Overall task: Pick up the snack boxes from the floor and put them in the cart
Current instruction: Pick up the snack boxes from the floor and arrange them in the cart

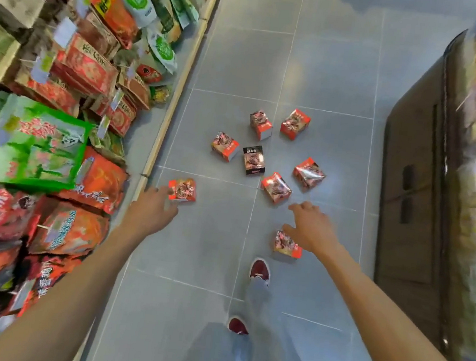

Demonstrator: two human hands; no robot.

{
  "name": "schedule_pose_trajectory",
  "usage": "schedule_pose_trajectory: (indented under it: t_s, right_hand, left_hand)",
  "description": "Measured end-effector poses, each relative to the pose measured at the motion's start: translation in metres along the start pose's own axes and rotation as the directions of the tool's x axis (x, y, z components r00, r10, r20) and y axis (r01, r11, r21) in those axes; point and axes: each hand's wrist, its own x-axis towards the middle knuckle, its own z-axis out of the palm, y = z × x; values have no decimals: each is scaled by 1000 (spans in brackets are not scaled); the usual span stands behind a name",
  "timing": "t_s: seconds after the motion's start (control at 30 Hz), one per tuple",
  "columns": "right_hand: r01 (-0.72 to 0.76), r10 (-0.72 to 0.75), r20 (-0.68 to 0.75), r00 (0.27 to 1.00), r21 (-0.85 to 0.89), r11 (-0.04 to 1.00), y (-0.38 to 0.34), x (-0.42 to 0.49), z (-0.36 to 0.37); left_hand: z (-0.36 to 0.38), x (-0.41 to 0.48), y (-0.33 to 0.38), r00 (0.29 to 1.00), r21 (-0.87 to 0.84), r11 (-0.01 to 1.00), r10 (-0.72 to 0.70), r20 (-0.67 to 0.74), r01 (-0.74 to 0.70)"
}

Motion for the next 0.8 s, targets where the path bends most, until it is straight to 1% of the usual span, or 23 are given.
schedule_pose_trajectory:
  t_s: [0.2,0.37,0.5,0.63,0.8]
  right_hand:
    - [-71,67,77,995,57,996,9,62,26]
    - [-138,130,107,986,70,988,12,121,60]
    - [-190,182,95,979,87,978,8,188,96]
    - [-205,201,66,977,64,977,-3,262,144]
    - [-254,253,23,967,55,966,-9,351,213]
  left_hand:
    - [32,69,-15,995,15,1000,-14,100,13]
    - [70,126,-40,990,72,997,-16,139,6]
    - [115,184,-70,983,131,991,16,182,-40]
    - [173,249,-105,981,161,982,67,181,-96]
    - [253,329,-142,982,191,976,76,171,-109]
